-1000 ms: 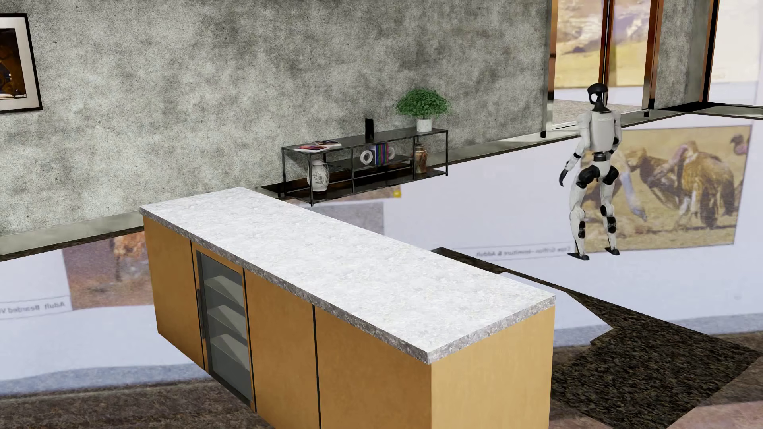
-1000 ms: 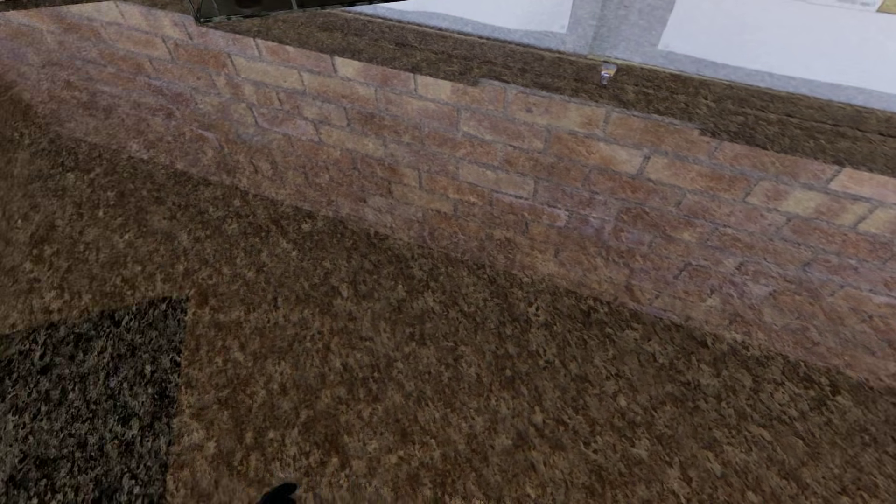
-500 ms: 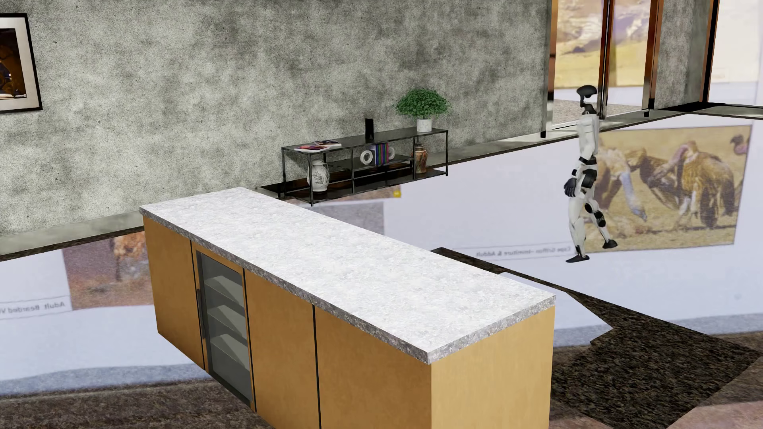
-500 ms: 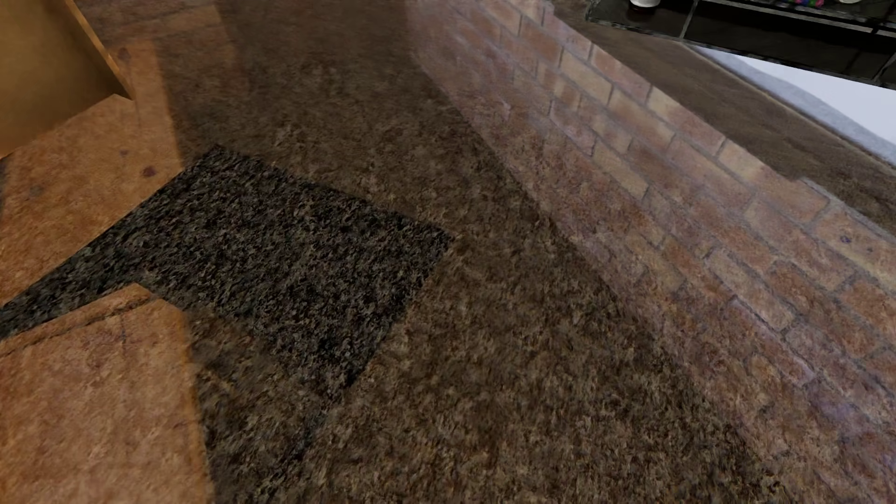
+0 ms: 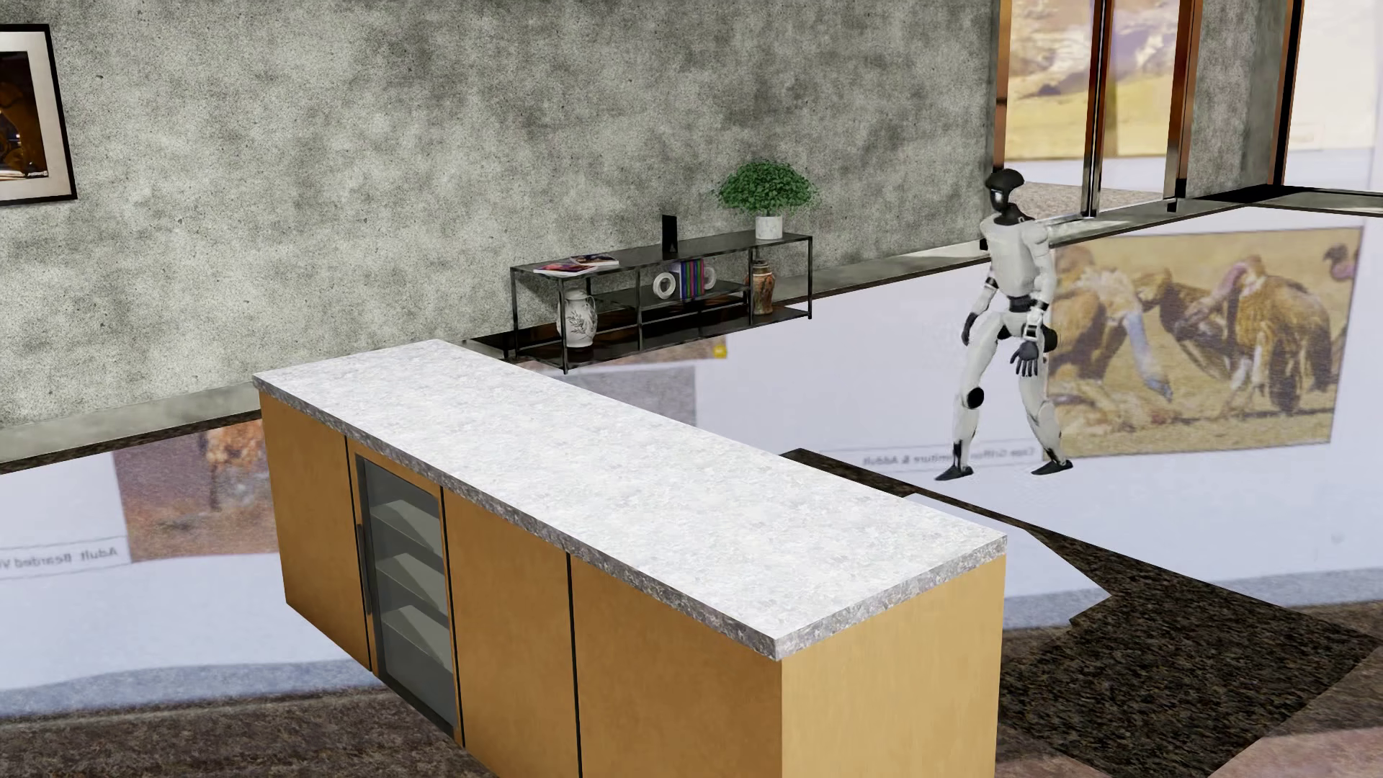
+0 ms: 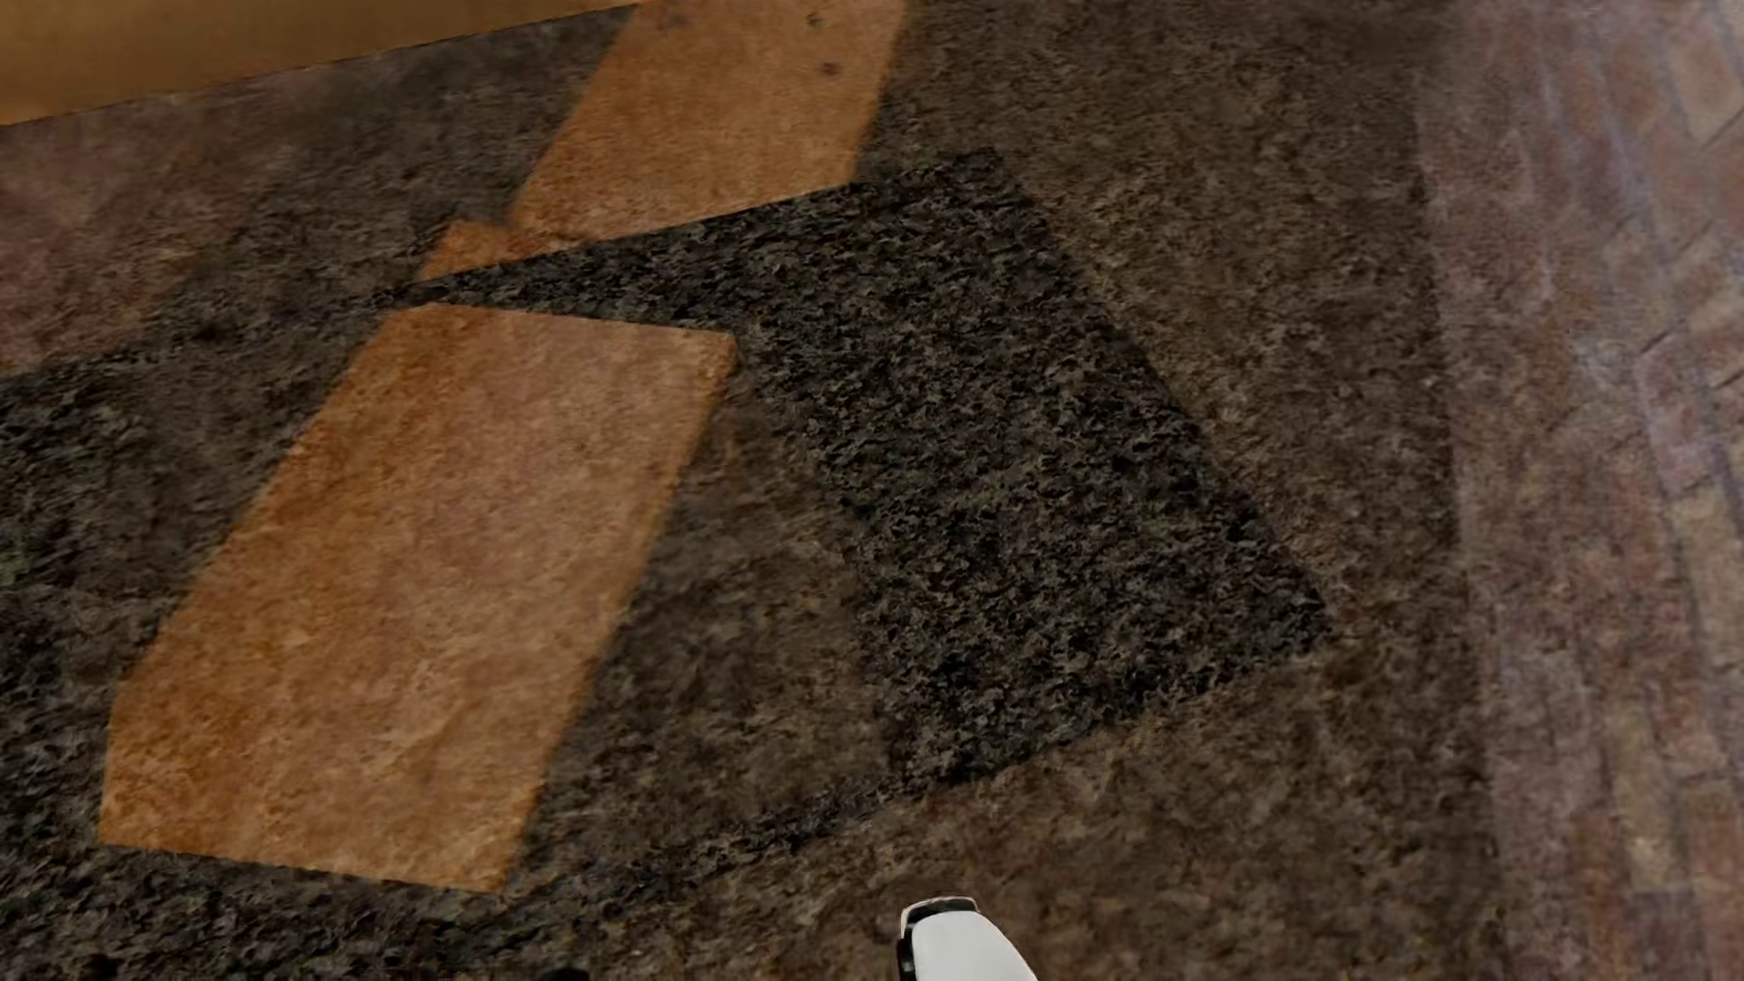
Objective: Walk towards the counter
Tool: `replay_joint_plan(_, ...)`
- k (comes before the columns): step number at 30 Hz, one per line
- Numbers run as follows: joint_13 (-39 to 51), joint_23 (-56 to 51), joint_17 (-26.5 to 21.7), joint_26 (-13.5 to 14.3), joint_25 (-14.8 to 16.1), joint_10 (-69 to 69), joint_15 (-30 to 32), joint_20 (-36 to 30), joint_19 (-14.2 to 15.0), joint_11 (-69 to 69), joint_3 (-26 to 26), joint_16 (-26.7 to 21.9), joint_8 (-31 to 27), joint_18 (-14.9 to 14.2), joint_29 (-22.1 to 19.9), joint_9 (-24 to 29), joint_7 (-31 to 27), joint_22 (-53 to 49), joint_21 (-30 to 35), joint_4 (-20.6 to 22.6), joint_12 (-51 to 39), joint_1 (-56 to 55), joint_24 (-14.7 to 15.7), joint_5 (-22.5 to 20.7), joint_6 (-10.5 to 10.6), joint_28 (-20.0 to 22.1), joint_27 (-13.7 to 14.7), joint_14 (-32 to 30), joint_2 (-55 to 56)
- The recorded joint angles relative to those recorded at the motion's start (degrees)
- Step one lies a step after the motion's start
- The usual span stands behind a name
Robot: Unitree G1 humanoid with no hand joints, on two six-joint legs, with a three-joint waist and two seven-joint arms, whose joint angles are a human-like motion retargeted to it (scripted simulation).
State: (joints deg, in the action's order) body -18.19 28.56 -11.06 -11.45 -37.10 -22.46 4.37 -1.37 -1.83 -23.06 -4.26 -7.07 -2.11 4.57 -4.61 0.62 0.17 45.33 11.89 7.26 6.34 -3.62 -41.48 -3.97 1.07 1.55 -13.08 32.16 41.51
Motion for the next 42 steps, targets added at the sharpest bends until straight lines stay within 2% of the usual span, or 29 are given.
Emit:
replay_joint_plan(2,1.4,9.8,2.1,-0.9,1.2,-11.2,-6.2,-0.8,-1.0,-5.8,0.4,-0.2,3.5,-2.3,1.0,0.4,-3.3,0.0,-0.1,-1.4,1.8,-2.1,1.1,1.7,0.9,0.2,-3.9,-4.4,-1.2)
replay_joint_plan(3,4.3,16.8,3.2,-1.9,2.3,-19.3,-9.9,-0.3,-0.6,-9.0,0.7,0.4,5.1,-6.4,2.6,0.8,-4.2,0.3,0.1,-1.5,3.0,-4.5,1.6,3.2,1.3,0.2,-8.5,-11.2,-2.6)
replay_joint_plan(4,7.5,24.4,3.6,-2.4,1.5,-28.4,-12.9,-1.0,-0.5,-10.5,1.0,0.6,7.3,-16.0,7.2,0.9,-6.6,0.6,2.7,-1.1,3.6,-8.1,1.3,4.9,1.5,-0.3,-12.5,-18.9,-4.8)
replay_joint_plan(5,10.3,30.2,3.3,-2.3,-2.3,-37.8,-15.4,-3.2,-0.6,-10.6,1.3,-0.4,10.0,-18.6,15.0,1.0,-8.7,1.0,8.9,0.1,3.4,-12.4,0.1,6.7,1.6,-2.8,-12.8,-25.0,-7.8)
replay_joint_plan(6,12.3,32.6,2.2,-1.4,-6.7,-46.0,-17.7,-5.8,-0.5,-10.7,1.5,-1.9,12.9,-18.8,21.2,1.1,-9.5,0.8,15.0,0.4,2.9,-16.6,-1.4,8.3,1.9,-6.3,-11.0,-27.6,-11.1)
replay_joint_plan(7,13.6,31.6,1.0,-0.7,-8.8,-51.6,-19.8,-6.0,-0.2,-10.5,2.0,-2.7,15.5,-19.0,21.6,1.1,-9.7,-0.7,17.3,-1.5,2.9,-20.9,-1.2,9.2,2.2,-8.1,-9.7,-25.8,-14.7)
replay_joint_plan(8,14.4,29.1,0.0,-0.4,-9.0,-54.4,-21.4,-3.9,0.3,-9.6,2.7,-2.4,17.9,-16.6,16.7,1.1,-7.6,-3.3,17.0,-4.9,3.7,-25.3,0.7,9.6,2.4,-7.2,-9.3,-25.5,-18.4)
replay_joint_plan(10,14.9,24.1,-1.2,2.3,-4.2,-51.6,-24.2,1.3,1.1,-7.2,4.5,-1.1,21.7,-11.6,3.2,0.9,-2.9,-8.7,11.2,-9.7,6.8,-32.6,5.9,9.0,2.7,-1.4,-6.8,-23.8,-25.2)
replay_joint_plan(13,19.1,16.5,-3.9,3.9,1.2,-30.0,-28.6,5.2,2.7,-4.2,6.8,0.0,24.1,-10.4,0.7,0.3,1.7,-13.7,7.0,-10.2,11.9,-37.3,9.3,7.3,2.3,4.3,-4.8,-20.8,-34.4)
replay_joint_plan(14,21.3,13.7,-5.7,3.3,1.0,-18.4,-29.6,6.8,3.4,-2.4,7.5,1.0,24.1,-8.9,0.9,0.1,3.6,-14.1,7.0,-10.1,12.9,-36.7,9.8,6.8,2.0,4.7,-4.5,-22.4,-37.4)
replay_joint_plan(16,26.3,9.5,-8.1,0.8,-0.5,6.2,-30.7,10.6,5.7,0.7,8.9,4.1,22.4,-14.1,0.5,-0.5,4.0,-12.5,8.1,-9.1,14.9,-32.7,10.8,6.8,1.0,5.2,-4.4,-27.1,-42.6)
replay_joint_plan(17,28.2,8.0,-8.9,-1.0,-0.9,10.3,-30.3,12.1,6.8,1.0,9.5,5.8,21.4,-12.0,0.5,-0.7,6.4,-10.2,8.8,-9.6,15.6,-30.9,10.8,7.2,0.7,5.2,-4.3,-30.6,-45.0)
replay_joint_plan(18,29.4,6.7,-9.4,-3.0,-0.9,7.7,-28.6,12.7,8.4,-0.2,9.9,7.3,19.7,-5.6,0.5,-0.8,8.4,-6.9,9.1,-9.7,16.1,-29.7,10.2,8.4,0.3,4.7,-4.1,-35.6,-46.9)
replay_joint_plan(19,29.9,5.7,-9.6,-5.2,-0.3,3.2,-25.5,12.7,9.8,-3.7,10.2,8.8,17.5,-0.7,-0.1,-0.6,9.4,-2.6,8.6,-8.9,16.0,-29.1,9.2,10.6,-0.2,3.4,-4.3,-33.5,-47.6)
replay_joint_plan(20,29.0,5.2,-8.8,-7.8,1.5,-1.1,-19.2,11.6,11.0,-10.5,10.4,9.4,14.7,0.0,-1.4,-0.2,10.0,2.3,6.5,-8.1,15.2,-28.1,7.4,12.5,-0.9,0.5,-4.7,-28.9,-46.4)
replay_joint_plan(22,26.1,5.8,-5.0,-9.4,5.3,-4.2,-4.6,8.2,10.0,-27.9,10.1,9.6,8.6,-0.7,-4.4,0.4,11.2,7.8,3.3,-7.2,13.7,-23.9,2.4,14.8,-2.1,-7.4,-5.9,-22.5,-39.5)
replay_joint_plan(24,26.2,8.4,-4.4,-5.5,3.8,-1.8,-3.6,10.3,9.4,-44.6,9.3,11.1,4.3,-0.2,-0.4,1.0,13.8,5.7,9.0,-5.7,13.7,-17.6,2.5,18.8,-3.2,-10.1,-6.2,-19.2,-29.3)
replay_joint_plan(26,23.5,10.1,-3.9,-3.4,1.3,0.1,-6.1,14.3,5.8,-53.6,8.1,10.9,3.1,-0.6,4.7,1.5,14.0,2.5,13.5,-4.1,11.5,-12.0,3.4,20.5,-4.5,-3.9,-4.8,-16.4,-19.8)
replay_joint_plan(27,20.8,11.0,-2.9,-3.3,1.5,0.2,-7.5,13.8,5.0,-54.6,7.3,9.7,3.9,-1.0,5.6,1.5,13.4,1.7,13.1,-3.6,9.5,-10.2,0.9,20.7,-5.0,0.0,-5.0,-14.9,-15.3)
replay_joint_plan(29,15.1,14.2,-0.6,-2.7,3.6,-0.6,-10.6,13.1,2.6,-49.1,5.7,7.4,7.1,-1.7,5.2,1.3,11.3,-0.1,9.6,-3.1,4.9,-7.8,-1.5,19.3,-5.5,3.8,-6.8,-11.6,-7.8)
replay_joint_plan(31,9.6,17.8,0.5,0.2,6.8,-1.6,-11.7,12.4,1.6,-34.9,4.2,4.8,9.9,-2.2,4.6,0.9,9.0,-1.3,5.1,-2.5,0.2,-5.8,-0.5,15.9,-5.5,2.6,-9.6,-7.8,-3.5)
replay_joint_plan(32,7.6,20.2,0.6,1.7,7.5,-1.3,-10.4,11.6,2.1,-24.2,3.6,3.5,10.3,-2.7,4.5,0.5,7.8,-2.2,4.3,-2.3,-1.9,-4.4,-0.7,13.6,-5.5,1.8,-10.7,-6.2,-2.8)
replay_joint_plan(34,3.5,23.4,0.2,3.6,6.8,0.7,-4.3,9.1,7.4,2.0,2.8,1.0,9.6,-4.0,6.8,-0.7,5.5,-4.4,5.0,-2.3,-5.5,-0.8,-1.2,9.6,-5.3,1.6,-11.6,-3.7,-5.4)
replay_joint_plan(35,1.4,24.1,0.4,4.2,6.7,1.5,-1.0,8.0,5.8,9.1,2.4,-0.1,9.4,-4.9,8.0,-1.2,4.3,-5.7,4.7,-2.7,-6.6,1.2,-1.2,8.7,-5.1,2.0,-12.0,-3.2,-7.3)
replay_joint_plan(36,-0.5,24.5,1.0,4.8,7.0,0.2,1.8,7.5,-2.7,7.1,2.2,-0.9,10.6,-5.7,8.3,-1.5,2.9,-7.1,3.9,-3.8,-7.2,2.3,-0.5,8.1,-4.8,2.5,-12.3,-2.8,-8.0)
replay_joint_plan(37,-1.3,25.1,2.0,5.0,7.4,-4.4,-0.8,8.1,-4.6,4.1,2.0,-1.4,11.9,-6.8,7.9,-1.5,2.0,-8.8,3.2,-5.5,-6.9,2.2,0.8,7.4,-4.2,3.2,-12.3,-4.3,-8.8)
replay_joint_plan(38,-0.8,26.5,2.6,5.0,7.2,-12.1,-4.4,10.3,-3.9,0.8,1.7,-0.5,12.5,-7.7,7.0,-1.2,1.6,-10.1,2.9,-7.1,-5.4,0.2,3.0,6.6,-3.3,5.4,-12.8,-8.7,-9.6)
replay_joint_plan(40,1.4,27.0,2.7,4.0,4.6,-30.8,-11.1,12.2,-3.7,-5.4,1.5,2.3,14.1,-15.1,9.8,-0.7,-1.7,-9.9,5.4,-8.4,-2.2,-6.9,6.2,6.6,-2.3,8.0,-12.9,-23.8,-11.9)
replay_joint_plan(42,3.3,23.3,2.4,2.9,3.0,-48.0,-16.5,5.6,-3.9,-8.0,1.6,0.2,17.1,-16.1,10.7,-0.2,-4.1,-7.8,6.2,-10.5,-1.2,-15.4,2.3,6.5,-1.2,1.1,-10.5,-29.5,-16.4)
